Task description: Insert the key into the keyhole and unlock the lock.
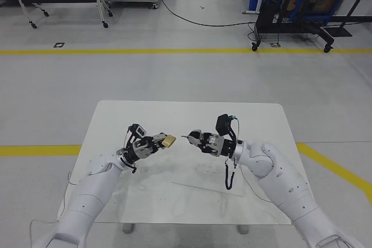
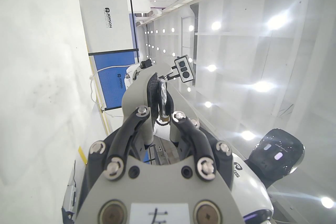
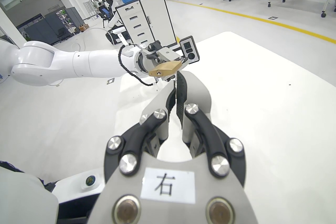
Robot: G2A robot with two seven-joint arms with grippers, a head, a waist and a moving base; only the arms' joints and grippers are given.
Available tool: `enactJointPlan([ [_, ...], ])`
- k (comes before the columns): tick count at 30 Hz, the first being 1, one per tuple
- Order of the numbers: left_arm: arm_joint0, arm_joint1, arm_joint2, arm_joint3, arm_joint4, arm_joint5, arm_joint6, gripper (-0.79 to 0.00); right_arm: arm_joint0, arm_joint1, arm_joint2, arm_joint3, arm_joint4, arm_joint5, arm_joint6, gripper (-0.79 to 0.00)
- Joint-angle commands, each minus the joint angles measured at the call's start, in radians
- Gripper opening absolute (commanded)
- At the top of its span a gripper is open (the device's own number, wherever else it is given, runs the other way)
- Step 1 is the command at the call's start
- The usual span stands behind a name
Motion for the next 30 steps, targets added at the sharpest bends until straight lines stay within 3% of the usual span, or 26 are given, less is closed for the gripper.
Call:
enactJointPlan([
  [1, 0.011, 0.0, 0.003, -0.019, 0.01, 0.025, 0.03, -0.785, -0.008, 0.002, 0.006, -0.023, 0.01, -0.012, -0.01, -0.785],
  [4, 0.025, 0.003, 0.006, -0.037, 0.018, 0.112, 0.042, -0.785, -0.023, 0.016, 0.049, -0.072, -0.047, -0.024, 0.02, -0.785],
  [9, 0.013, 0.009, 0.022, -0.018, 0.075, 0.265, 0.055, -0.785, -0.055, 0.041, 0.089, -0.248, -0.344, 0.007, 0.105, -0.785],
  [15, 0.008, 0.011, 0.026, -0.009, 0.093, 0.347, 0.063, -0.785, -0.096, 0.059, 0.094, -0.402, -0.673, 0.024, 0.063, -0.785],
  [18, 0.01, 0.011, 0.022, -0.01, 0.082, 0.361, 0.059, -0.785, -0.125, 0.064, 0.083, -0.453, -0.822, 0.081, 0.033, -0.785],
  [30, 0.017, 0.007, 0.02, -0.027, 0.067, 0.363, 0.044, -0.785, -0.133, 0.064, 0.068, -0.461, -0.863, 0.096, 0.038, -0.785],
])
